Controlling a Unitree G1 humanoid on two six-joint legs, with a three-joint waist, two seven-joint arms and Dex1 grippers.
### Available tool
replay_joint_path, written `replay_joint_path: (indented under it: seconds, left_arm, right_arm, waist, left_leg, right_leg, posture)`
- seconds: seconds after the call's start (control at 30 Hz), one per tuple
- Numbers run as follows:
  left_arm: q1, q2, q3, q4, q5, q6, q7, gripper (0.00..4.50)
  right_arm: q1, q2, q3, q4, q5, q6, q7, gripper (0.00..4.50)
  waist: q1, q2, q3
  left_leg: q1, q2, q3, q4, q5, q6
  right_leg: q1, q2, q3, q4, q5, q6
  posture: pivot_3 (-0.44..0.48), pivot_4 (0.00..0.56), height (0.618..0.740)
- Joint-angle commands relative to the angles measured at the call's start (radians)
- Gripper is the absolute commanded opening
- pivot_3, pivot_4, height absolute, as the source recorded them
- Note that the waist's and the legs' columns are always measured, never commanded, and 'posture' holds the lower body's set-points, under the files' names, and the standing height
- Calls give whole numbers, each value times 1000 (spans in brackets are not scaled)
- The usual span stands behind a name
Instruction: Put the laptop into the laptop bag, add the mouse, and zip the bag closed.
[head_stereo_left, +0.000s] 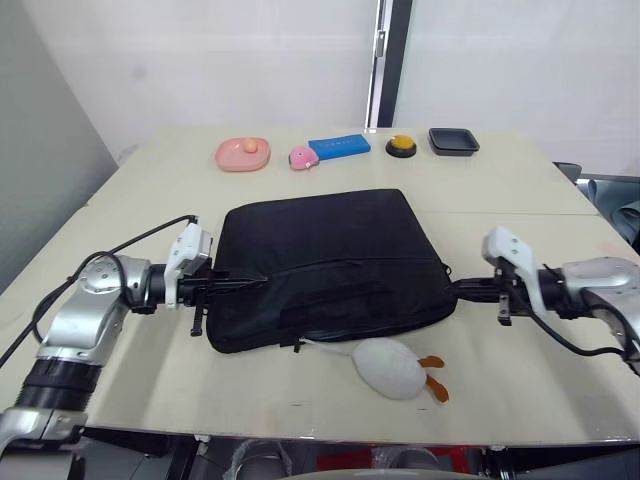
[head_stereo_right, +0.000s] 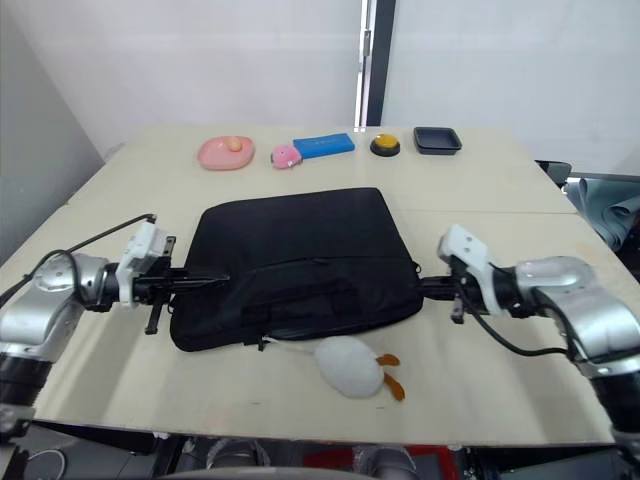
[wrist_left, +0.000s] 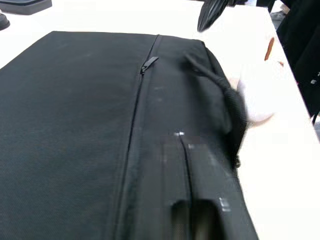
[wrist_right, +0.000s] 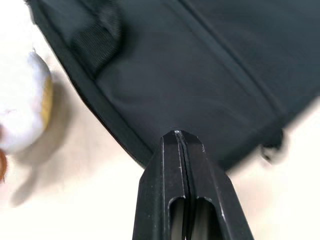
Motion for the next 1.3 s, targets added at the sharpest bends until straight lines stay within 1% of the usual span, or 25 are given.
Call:
replay_joint_path:
  seconds: [0.03, 0.27, 0.4, 0.5, 0.6, 0.63, 0.77, 0.8, 0.83, 0.9, 1.03, 1.17, 1.27, 1.3]
  left_arm:
    - [-54, -24, -16, 56, 21, -51, -22, 26]
    - [-104, -74, -37, 175, 43, -114, -64, 26]
    - [-102, -102, -58, 244, 69, -155, -99, 26]
    - [-104, -116, -93, 319, 131, -233, -104, 0]
    - [-120, -123, -116, 378, 162, -284, -125, 0]
    - [-129, -130, -121, 401, 175, -312, -120, 0]
    - [-174, -146, -145, 493, 209, -361, -140, 0]
    - [-181, -147, -150, 505, 211, -362, -148, 0]
    - [-187, -149, -152, 515, 212, -363, -153, 0]
    - [-195, -152, -156, 528, 210, -366, -162, 0]
    - [-201, -151, -160, 540, 209, -364, -167, 0]
    - [-198, -152, -166, 536, 208, -353, -166, 0]
    - [-194, -151, -170, 529, 207, -351, -166, 0]
    - [-194, -151, -169, 528, 206, -349, -164, 0]
  right_arm:
    - [41, -37, -101, -51, 29, 2, -13, 0]
    - [137, -57, -278, -178, 127, 63, -37, 0]
    - [207, -46, -397, -342, 270, 168, -50, 0]
    - [251, -38, -438, -471, 406, 269, -98, 802]
    - [282, -34, -423, -566, 495, 318, -158, 1827]
    - [284, -30, -415, -582, 522, 327, -180, 2260]
    - [245, -30, -250, -627, 503, 336, -285, 3465]
    - [219, -30, -194, -615, 474, 337, -316, 3933]
    - [192, -35, -134, -594, 434, 336, -342, 4241]
    - [146, -36, -37, -573, 385, 326, -364, 4241]
    - [74, -26, 115, -566, 331, 317, -375, 4241]
    - [-7, 11, 266, -492, 229, 305, -408, 4241]
    - [-44, 37, 368, -459, 173, 294, -400, 4241]
    - [-49, 43, 390, -447, 157, 290, -399, 4003]
  waist:
    - [1, 0, 0]
    - [2, 0, 0]
    - [7, 0, 0]
    - [10, 0, 0]
    - [12, 0, 0]
    - [13, 0, 0]
    - [15, 0, 0]
    - [15, 1, -1]
    - [15, 1, -1]
    - [13, 1, -1]
    - [14, 2, -1]
    - [11, 2, -2]
    - [12, 2, -2]
    - [12, 2, -2]
  left_leg:
    - [0, 0, 0, 0, 0, 0]
    - [1, 0, 0, 2, 0, 1]
    - [0, 0, 0, 3, 0, 1]
    - [0, 0, 0, 3, 0, 1]
    - [1, 0, -1, 3, 0, 1]
    - [1, 0, -1, 3, 0, 1]
    - [3, -1, -1, 5, 0, 0]
    - [3, -1, -1, 5, 0, 0]
    - [4, -1, -1, 6, 0, 0]
    - [4, -2, -1, 6, 0, 0]
    - [3, -4, -2, 6, 0, 0]
    - [2, -5, -2, 6, 0, -1]
    - [2, -5, -2, 6, 0, -1]
    - [2, -5, -2, 6, 0, -1]
  right_leg:
    - [0, 0, 0, 0, 0, 0]
    - [0, 0, 1, 3, 0, 0]
    - [0, 0, 1, 3, 0, 0]
    - [0, 0, 1, 3, 0, 0]
    - [1, 0, 1, 4, 0, 0]
    - [1, 0, 1, 4, 0, 0]
    - [4, -2, 1, 5, 0, 1]
    - [5, -2, 1, 5, 0, 1]
    - [5, -2, 1, 6, 1, 2]
    - [5, -4, 2, 7, 1, 2]
    - [5, -5, 1, 7, 1, 3]
    - [5, -6, 1, 6, 1, 4]
    - [5, -6, 1, 7, 1, 4]
    - [5, -6, 1, 7, 1, 4]
  posture:
    - [0, 150, 740]
    - [0, 150, 740]
    - [0, 150, 740]
    - [0, 150, 740]
    - [0, 150, 740]
    - [0, 150, 740]
    - [0, 150, 740]
    - [0, 150, 740]
    - [0, 150, 740]
    - [0, 150, 740]
    - [0, 150, 740]
    - [0, 150, 740]
    - [0, 150, 740]
    - [0, 150, 740]
